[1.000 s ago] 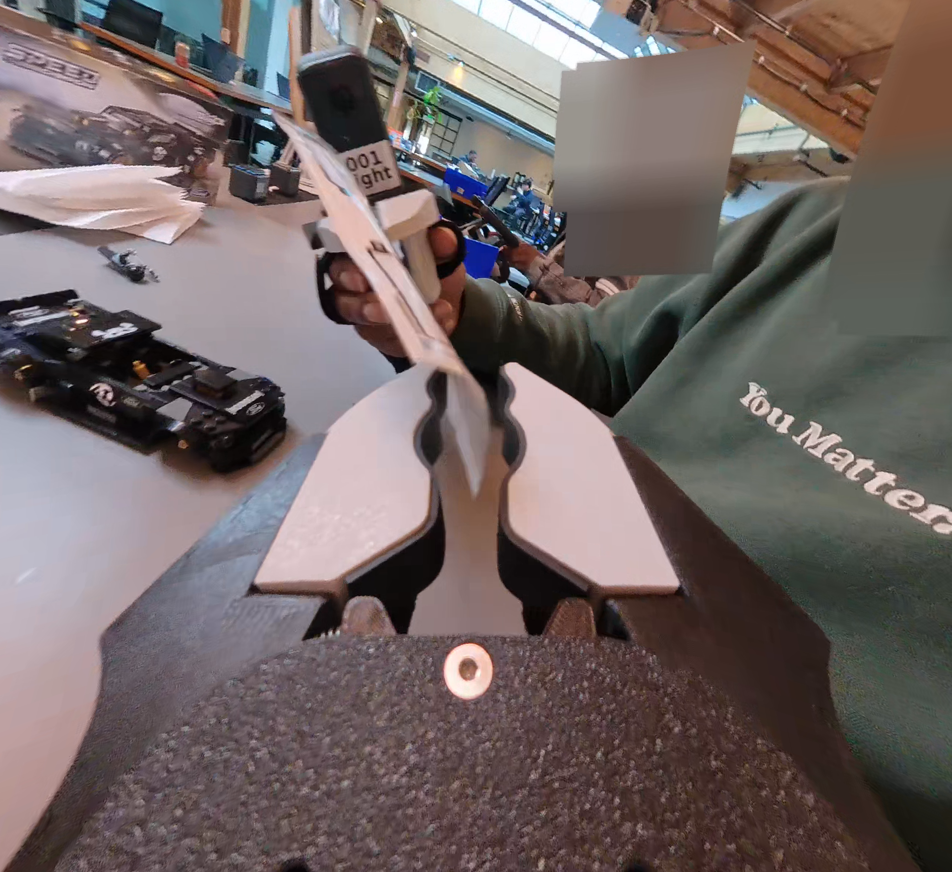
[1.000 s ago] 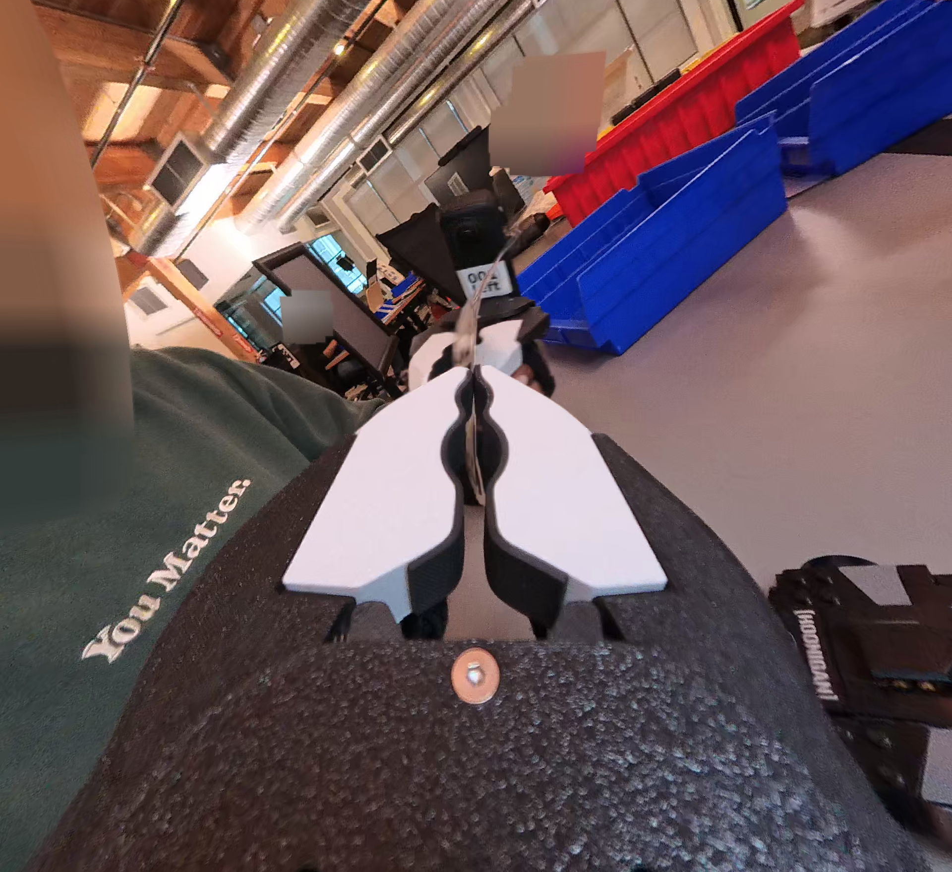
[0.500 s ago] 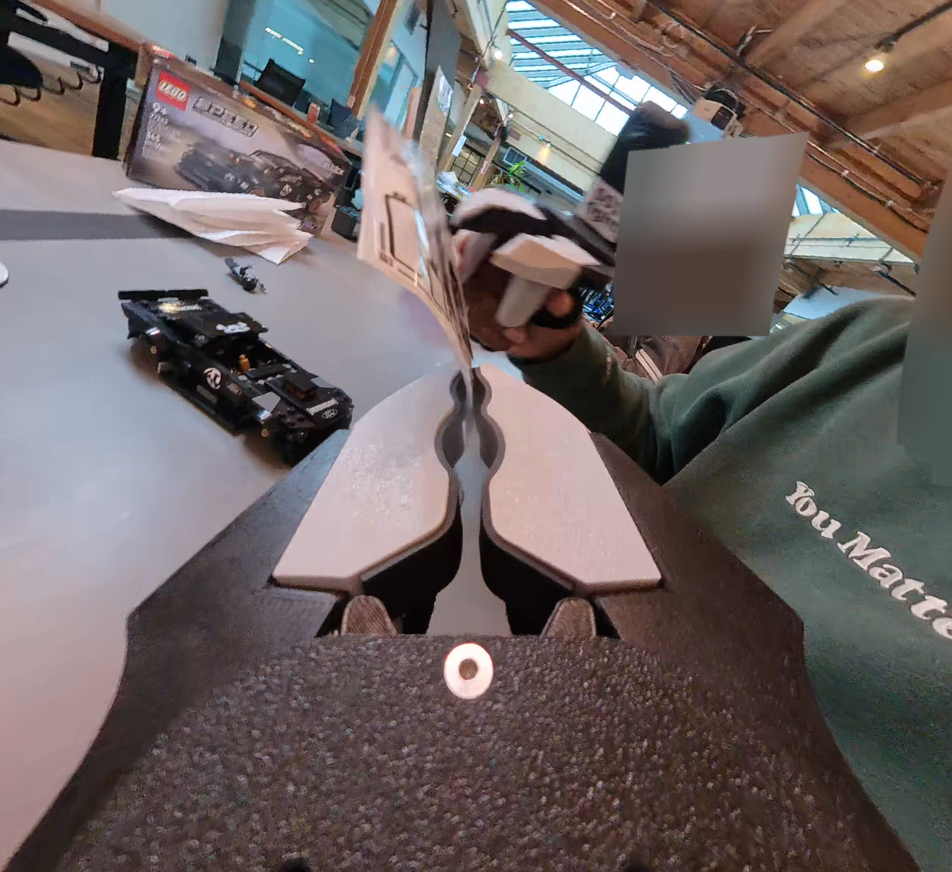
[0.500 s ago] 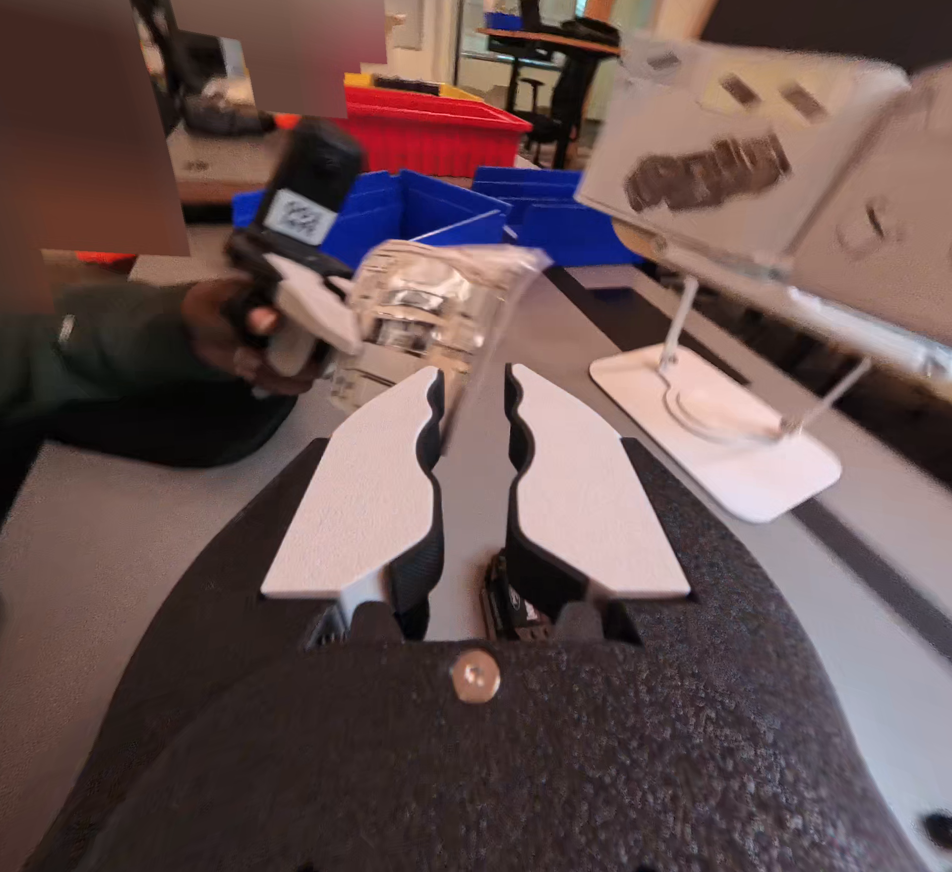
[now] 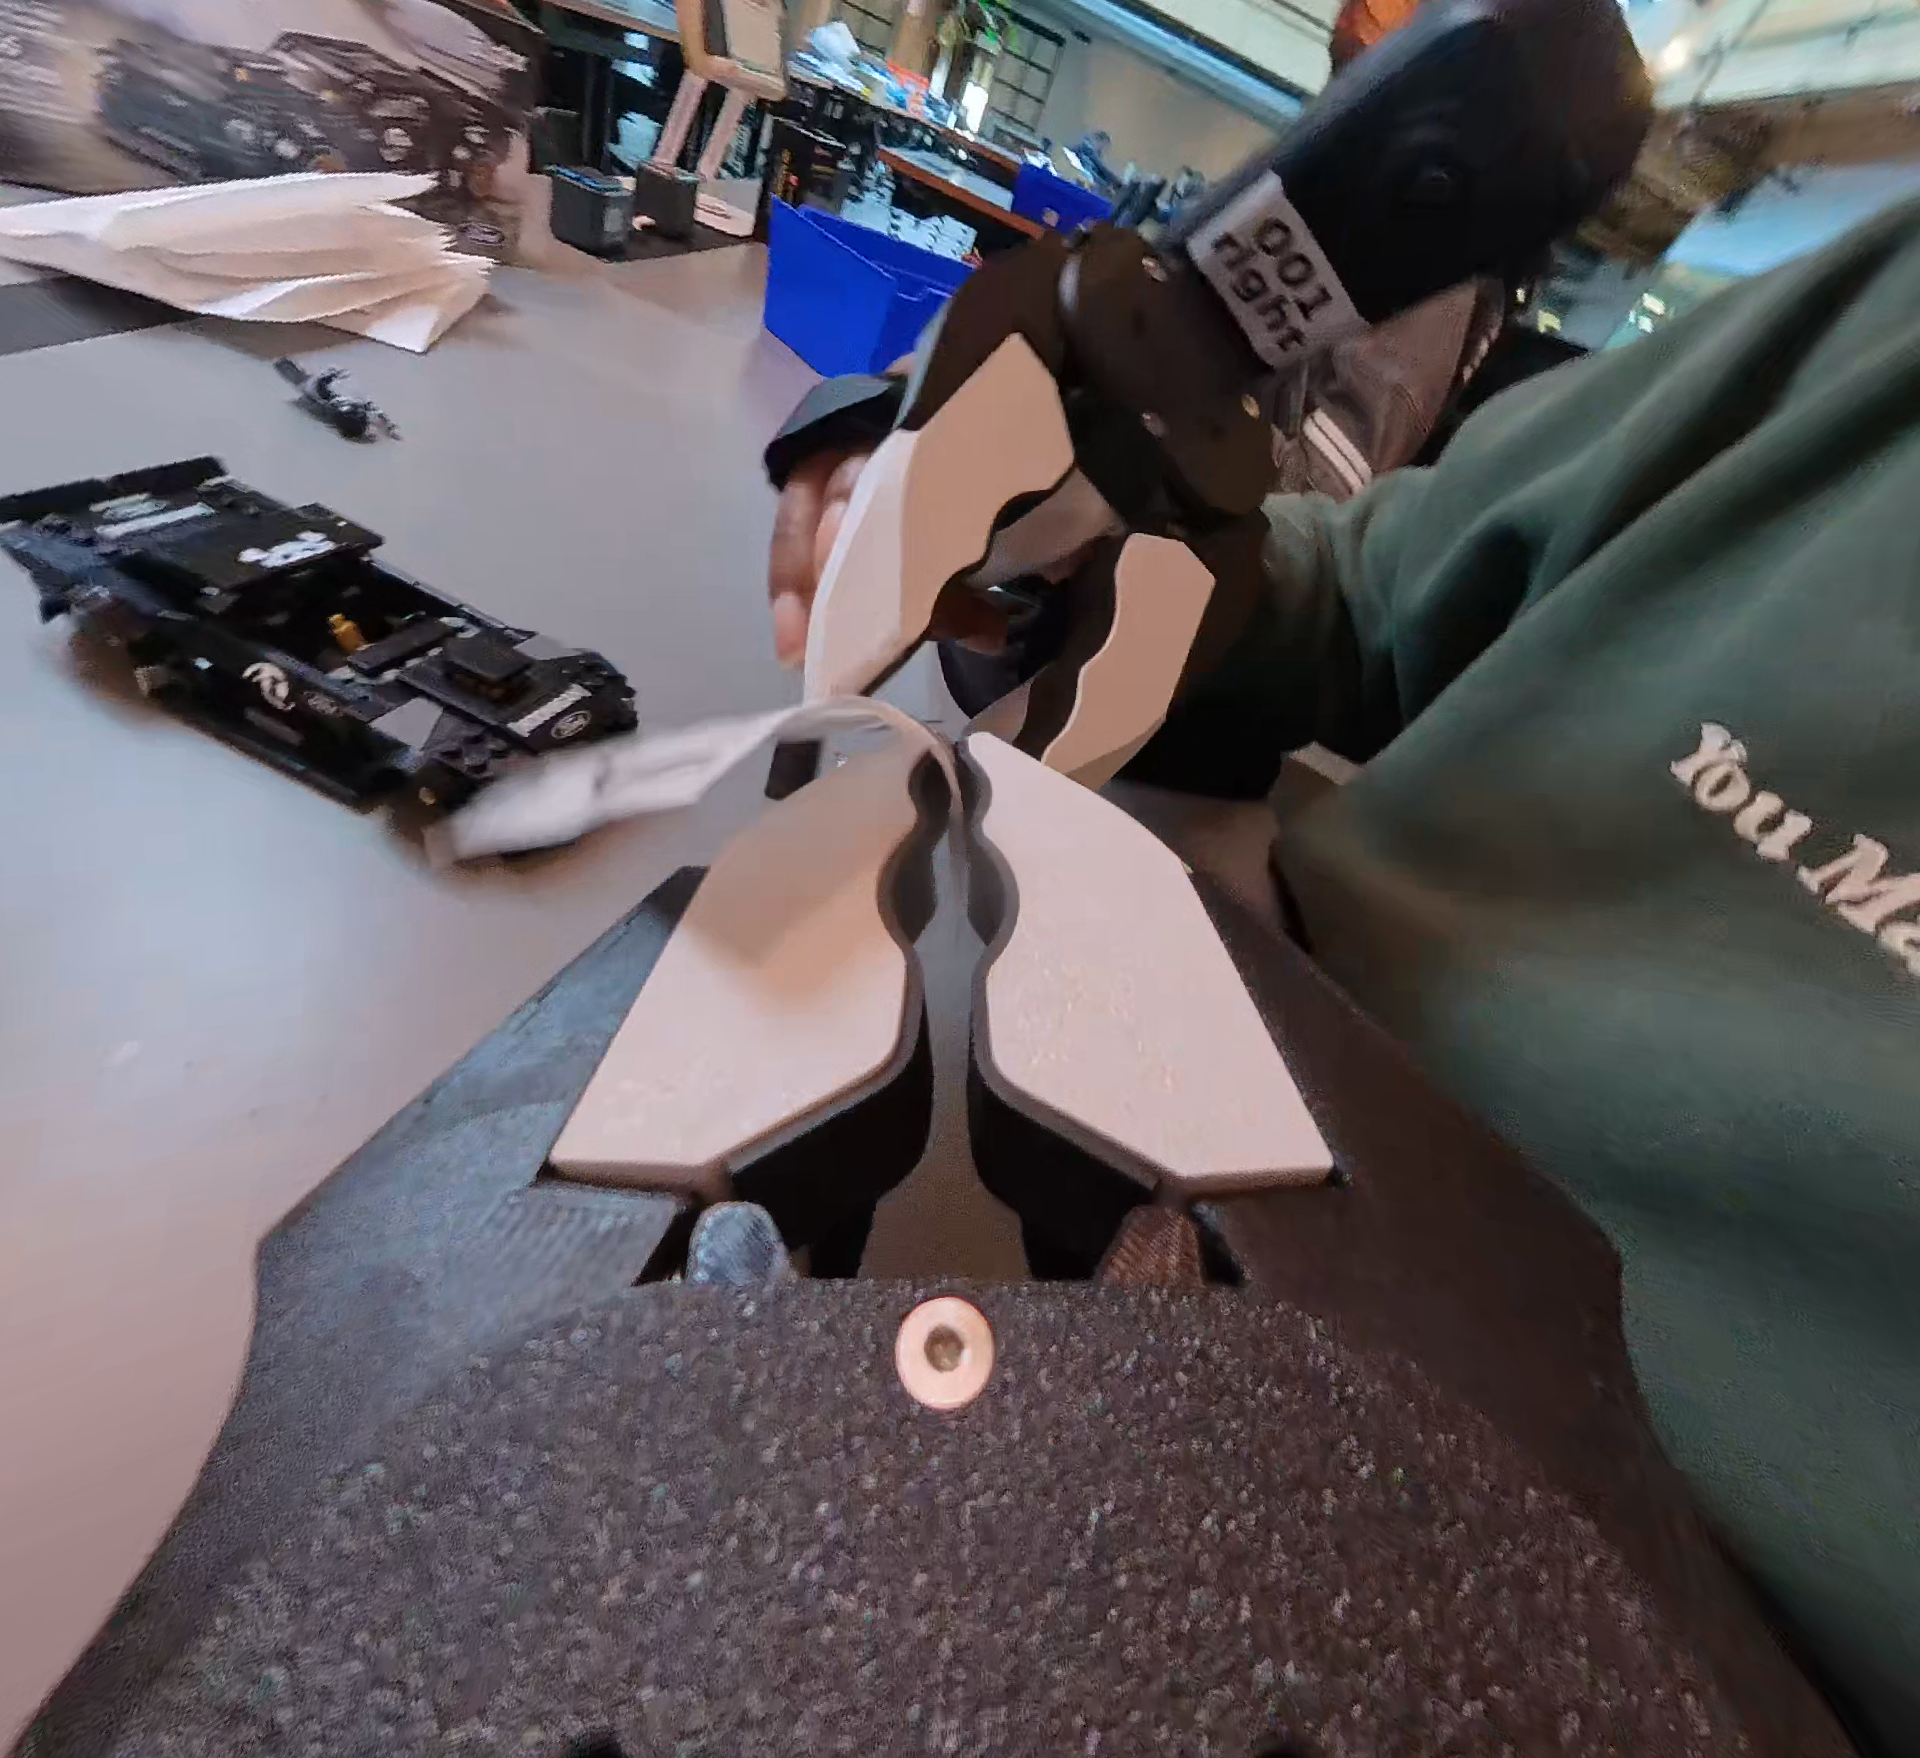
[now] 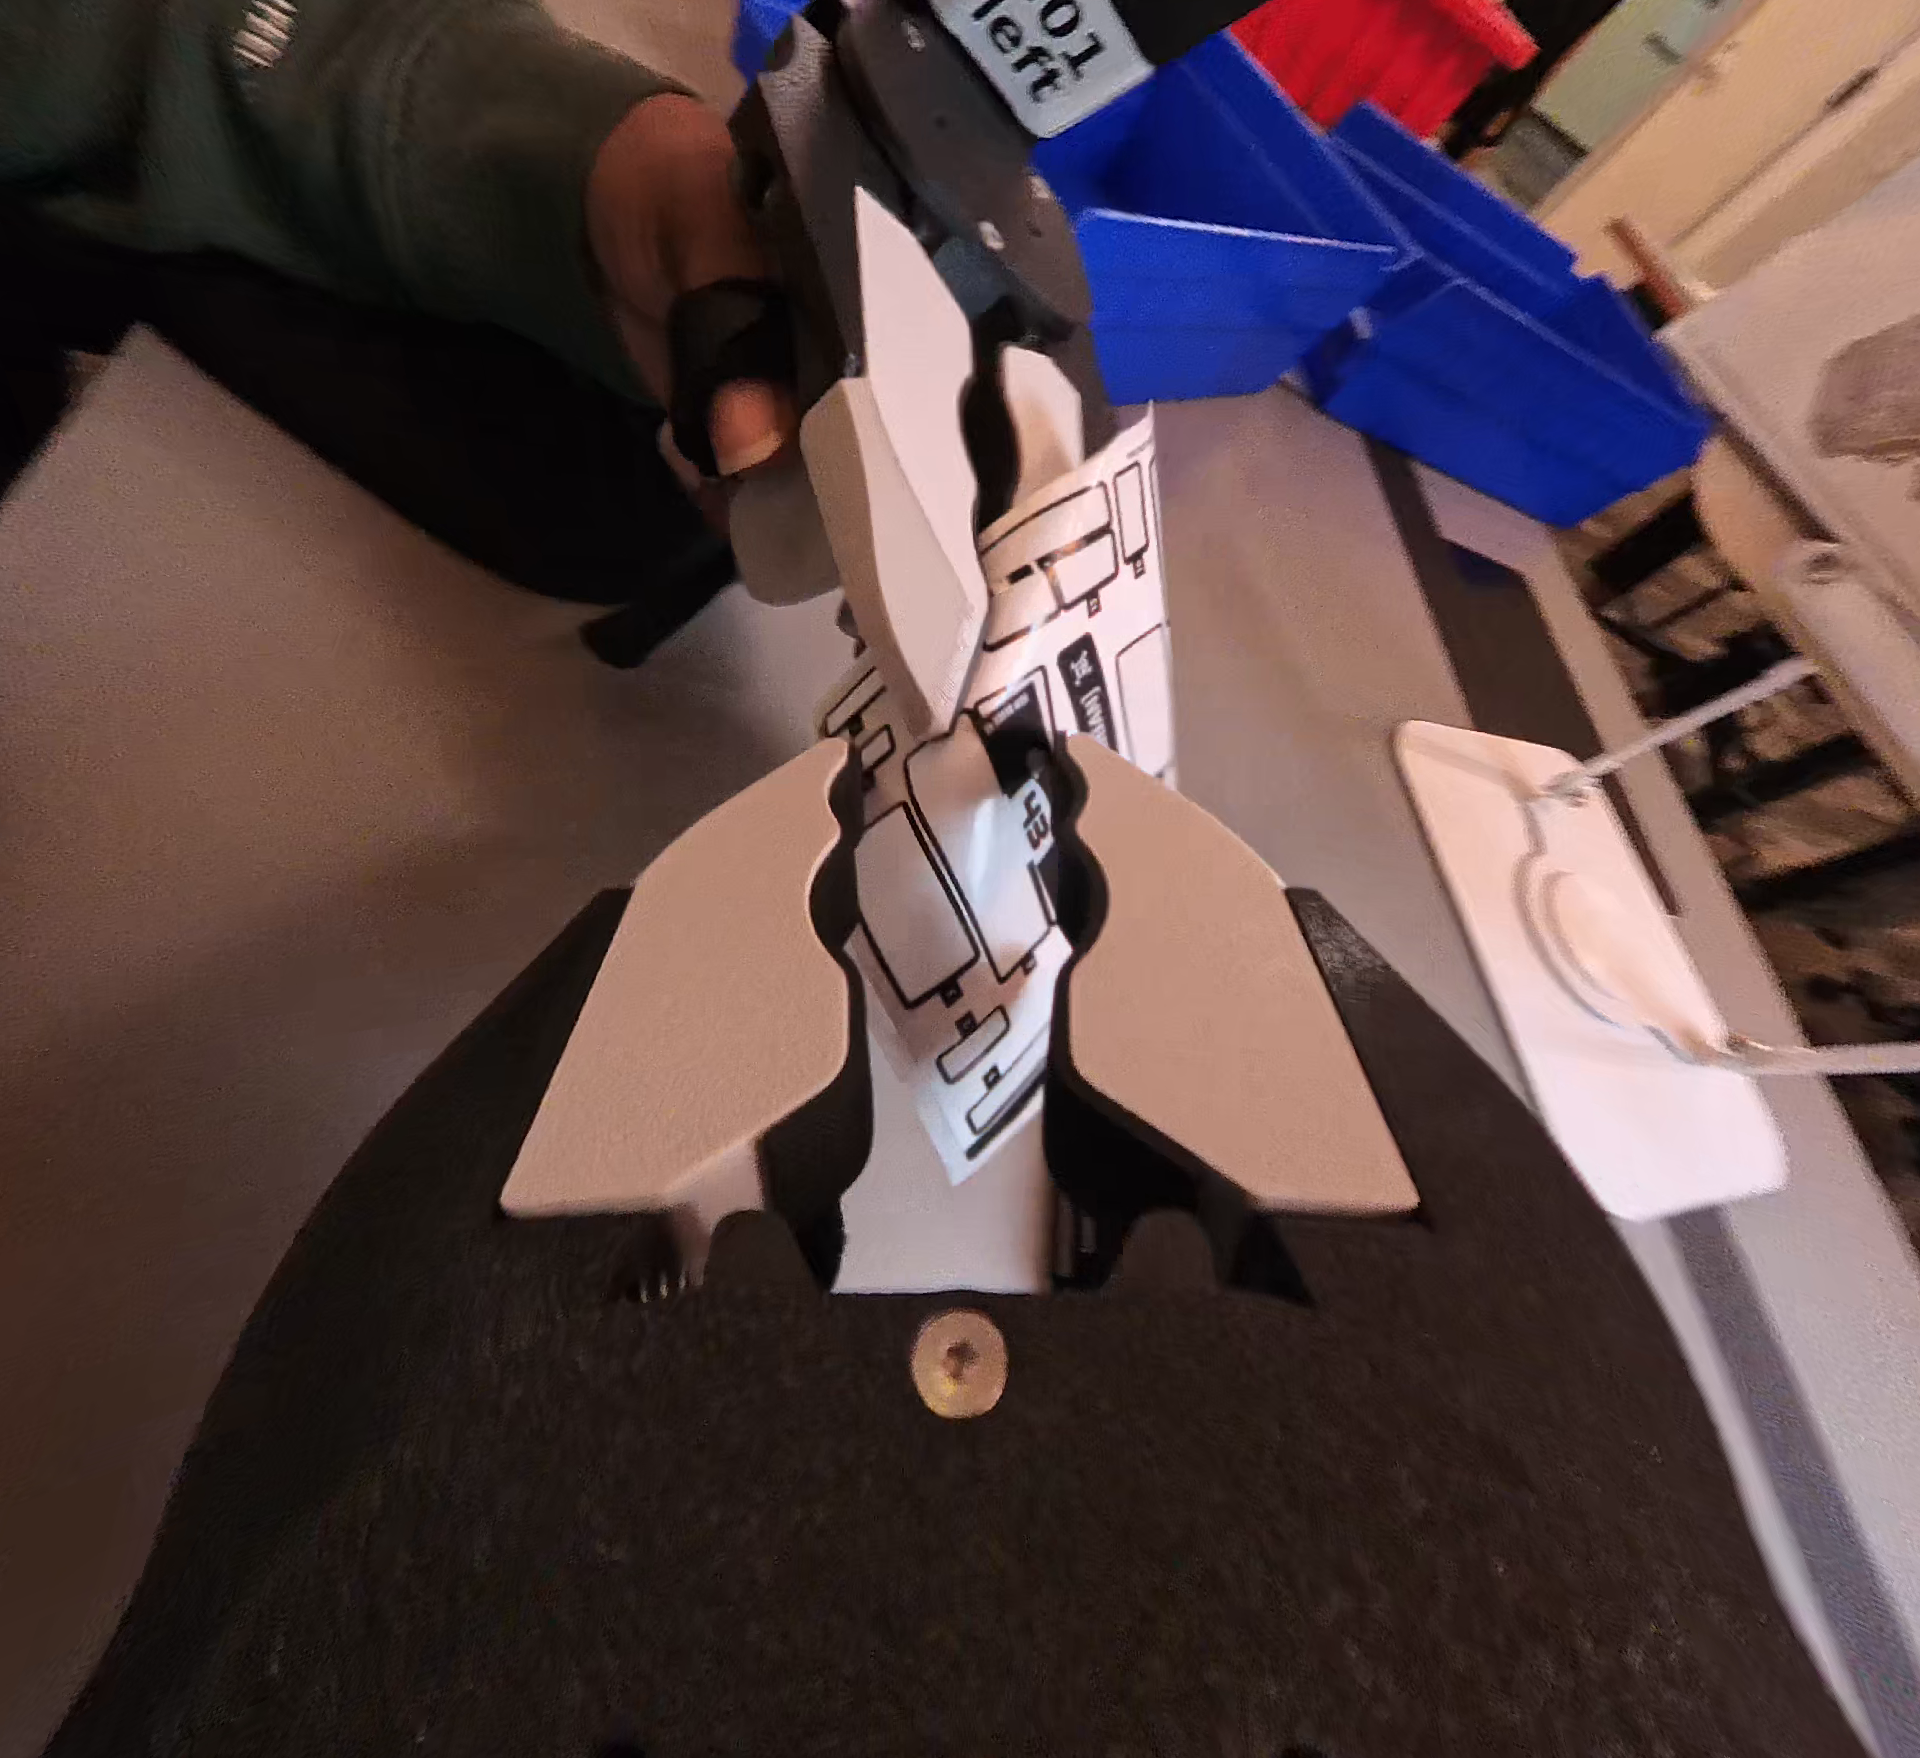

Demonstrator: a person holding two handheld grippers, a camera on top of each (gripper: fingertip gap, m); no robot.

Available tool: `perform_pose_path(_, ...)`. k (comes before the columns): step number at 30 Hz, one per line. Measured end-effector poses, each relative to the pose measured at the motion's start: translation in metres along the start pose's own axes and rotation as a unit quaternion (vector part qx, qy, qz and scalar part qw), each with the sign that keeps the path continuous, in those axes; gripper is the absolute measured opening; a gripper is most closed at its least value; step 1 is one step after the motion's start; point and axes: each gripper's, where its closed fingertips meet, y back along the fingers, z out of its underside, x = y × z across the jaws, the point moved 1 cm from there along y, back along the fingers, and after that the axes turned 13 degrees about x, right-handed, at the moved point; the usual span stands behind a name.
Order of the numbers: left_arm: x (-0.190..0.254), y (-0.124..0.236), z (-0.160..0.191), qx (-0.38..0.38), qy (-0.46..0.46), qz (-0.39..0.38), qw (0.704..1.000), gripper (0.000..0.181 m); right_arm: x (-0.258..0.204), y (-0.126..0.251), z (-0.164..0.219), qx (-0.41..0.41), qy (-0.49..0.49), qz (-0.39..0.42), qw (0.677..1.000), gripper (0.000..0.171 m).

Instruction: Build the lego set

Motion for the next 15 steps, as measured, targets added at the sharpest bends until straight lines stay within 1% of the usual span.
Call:
perform_pose_path(4,0.012,-0.004,0.008,-0.024,-0.040,0.027,0.999,0.000,-0.013,0.002,-0.003,0.029,-0.045,-0.049,0.997,0.023)
perform_pose_path(11,0.016,-0.003,0.013,-0.042,-0.057,0.037,0.997,0.001,-0.018,0.009,-0.004,0.059,-0.108,-0.092,0.988,0.016)
perform_pose_path(15,0.017,-0.003,0.017,-0.058,-0.069,0.034,0.995,0.000,-0.021,0.011,-0.002,0.063,-0.148,-0.117,0.980,0.015)
